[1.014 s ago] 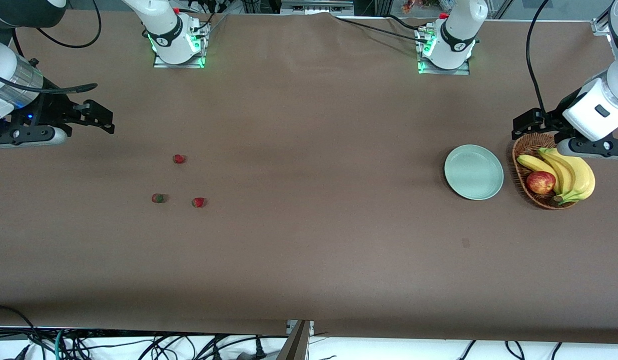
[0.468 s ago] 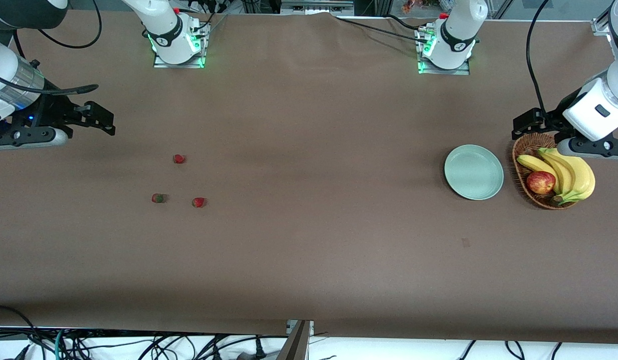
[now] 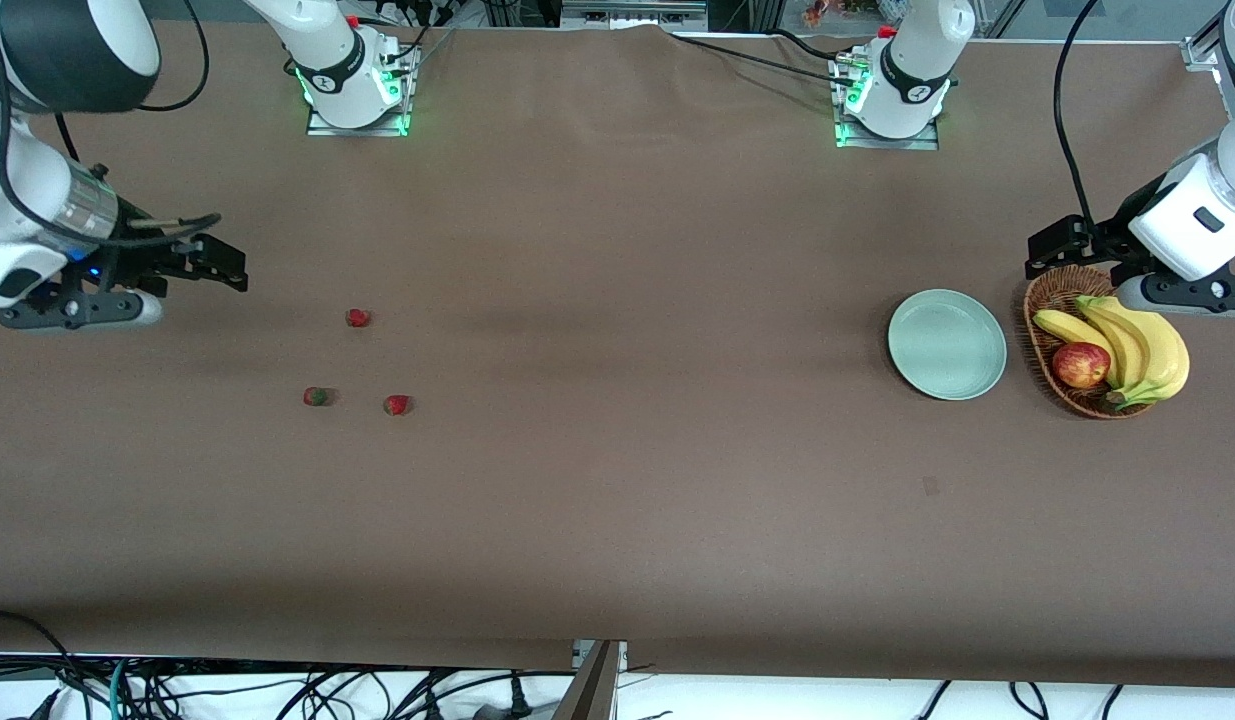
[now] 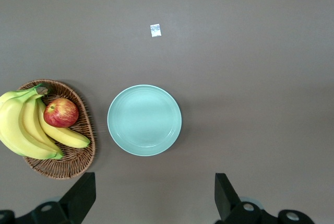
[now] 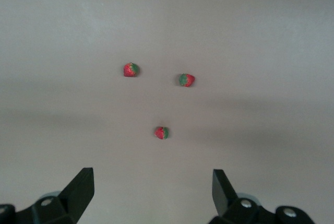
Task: Collect all strawberries into plate
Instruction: 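Reach the right gripper down and grasp a red strawberry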
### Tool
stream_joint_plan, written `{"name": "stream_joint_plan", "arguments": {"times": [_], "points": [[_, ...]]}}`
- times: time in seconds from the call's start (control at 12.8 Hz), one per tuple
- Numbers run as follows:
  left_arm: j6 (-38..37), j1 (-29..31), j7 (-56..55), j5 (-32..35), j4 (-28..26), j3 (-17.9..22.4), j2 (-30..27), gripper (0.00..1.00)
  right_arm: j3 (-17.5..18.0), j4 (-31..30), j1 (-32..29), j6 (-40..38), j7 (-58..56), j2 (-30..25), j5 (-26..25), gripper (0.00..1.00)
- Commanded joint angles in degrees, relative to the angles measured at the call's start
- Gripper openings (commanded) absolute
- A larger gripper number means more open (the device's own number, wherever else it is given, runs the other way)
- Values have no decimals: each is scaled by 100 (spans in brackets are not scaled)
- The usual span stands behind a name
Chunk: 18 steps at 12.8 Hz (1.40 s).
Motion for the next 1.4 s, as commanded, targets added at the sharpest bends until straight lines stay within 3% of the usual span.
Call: {"name": "stream_joint_plan", "arguments": {"times": [0.0, 0.39, 0.55, 0.7, 1.09, 1.33], "points": [[-64, 42, -29, -42, -19, -9, -108, 100, 1, 73, 1, 26, -85, 573, -145, 100], [225, 86, -20, -42, -501, -52, -484, 100, 1, -84, 1, 1167, -155, 1479, -92, 100], [253, 69, -20, -42, -450, -61, -442, 100, -16, -338, -51, 1606, -383, 1743, -84, 100], [261, 7, -29, -42, -363, -79, -354, 100, -16, -637, -165, 2518, -567, 2068, -84, 100], [244, 51, 32, -68, -344, -70, -327, 100, -43, -752, -341, 3629, -893, 2824, -128, 99], [244, 69, 41, -42, -353, -70, -319, 100, -51, -989, -368, 3832, -893, 2878, -128, 89]]}}
